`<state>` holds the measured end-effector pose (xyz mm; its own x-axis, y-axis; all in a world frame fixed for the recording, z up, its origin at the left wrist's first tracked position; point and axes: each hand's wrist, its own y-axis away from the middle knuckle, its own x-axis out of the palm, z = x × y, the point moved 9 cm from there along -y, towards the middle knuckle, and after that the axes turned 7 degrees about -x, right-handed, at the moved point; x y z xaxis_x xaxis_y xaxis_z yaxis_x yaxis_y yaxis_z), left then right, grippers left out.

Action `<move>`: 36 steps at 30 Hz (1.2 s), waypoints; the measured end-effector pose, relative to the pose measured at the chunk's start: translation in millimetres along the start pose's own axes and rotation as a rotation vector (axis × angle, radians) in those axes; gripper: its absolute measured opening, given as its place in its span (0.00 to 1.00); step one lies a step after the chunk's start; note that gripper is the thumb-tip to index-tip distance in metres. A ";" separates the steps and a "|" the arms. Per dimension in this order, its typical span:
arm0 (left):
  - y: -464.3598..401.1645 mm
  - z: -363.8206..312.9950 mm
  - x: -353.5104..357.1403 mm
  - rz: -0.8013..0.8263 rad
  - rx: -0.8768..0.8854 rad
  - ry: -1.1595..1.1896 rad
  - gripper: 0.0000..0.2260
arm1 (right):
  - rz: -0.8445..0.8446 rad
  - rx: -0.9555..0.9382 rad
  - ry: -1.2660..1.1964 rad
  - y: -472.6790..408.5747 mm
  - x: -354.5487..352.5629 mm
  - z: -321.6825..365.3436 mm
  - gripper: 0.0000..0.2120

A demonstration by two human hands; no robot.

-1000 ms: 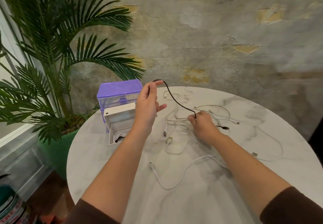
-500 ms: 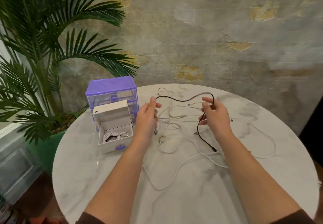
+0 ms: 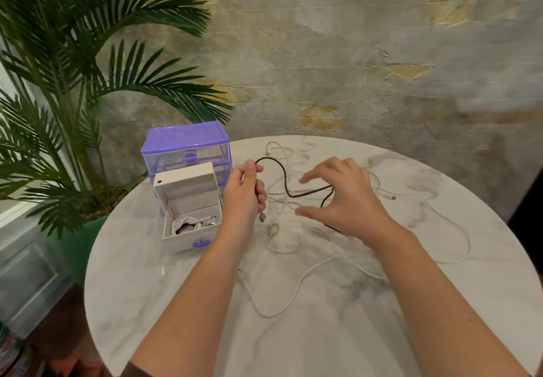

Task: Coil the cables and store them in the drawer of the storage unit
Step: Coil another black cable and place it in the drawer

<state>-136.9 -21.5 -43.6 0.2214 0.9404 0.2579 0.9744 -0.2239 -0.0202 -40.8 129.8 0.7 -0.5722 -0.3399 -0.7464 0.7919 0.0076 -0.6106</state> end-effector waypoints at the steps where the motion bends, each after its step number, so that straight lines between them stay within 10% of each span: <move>1: -0.9 1.0 -1.0 -0.011 -0.013 0.014 0.12 | 0.047 0.004 -0.006 -0.4 4.4 4.2 0.19; 10: -5.2 18.2 5.0 0.095 -0.251 0.235 0.18 | 0.050 0.298 -0.612 9.2 12.3 -4.1 0.19; 17: -3.6 17.4 11.9 0.283 -0.334 0.543 0.10 | 0.057 0.363 -0.284 13.2 19.1 -28.2 0.13; 36: 3.9 6.1 19.7 0.423 -0.185 0.277 0.15 | 0.144 0.093 0.170 2.6 29.1 6.5 0.11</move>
<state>-128.5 -2.2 -44.5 0.5505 0.6612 0.5097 0.7735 -0.6337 -0.0132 -54.0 113.8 -20.9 -0.4738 -0.1779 -0.8625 0.8794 -0.0448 -0.4739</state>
